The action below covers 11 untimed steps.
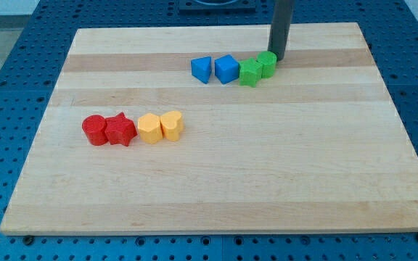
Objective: Move blue triangle vertically above yellow heart
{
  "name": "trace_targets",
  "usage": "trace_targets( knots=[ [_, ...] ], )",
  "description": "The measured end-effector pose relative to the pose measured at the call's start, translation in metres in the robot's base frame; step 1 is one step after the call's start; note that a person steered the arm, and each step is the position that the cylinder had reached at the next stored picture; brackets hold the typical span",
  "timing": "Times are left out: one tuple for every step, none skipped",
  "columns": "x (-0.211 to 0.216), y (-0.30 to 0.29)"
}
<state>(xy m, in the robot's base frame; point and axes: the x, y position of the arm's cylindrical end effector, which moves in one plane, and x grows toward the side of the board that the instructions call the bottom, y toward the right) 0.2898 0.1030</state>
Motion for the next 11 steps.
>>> trace_targets(
  knots=[
    [0.0, -0.028],
    [0.0, -0.06],
    [0.001, -0.085],
    [0.003, -0.091],
    [0.005, -0.091],
    [0.016, -0.091],
    [0.02, -0.109],
    [0.02, -0.146],
    [0.021, -0.179],
    [0.03, -0.209],
    [0.039, -0.214]
  ],
)
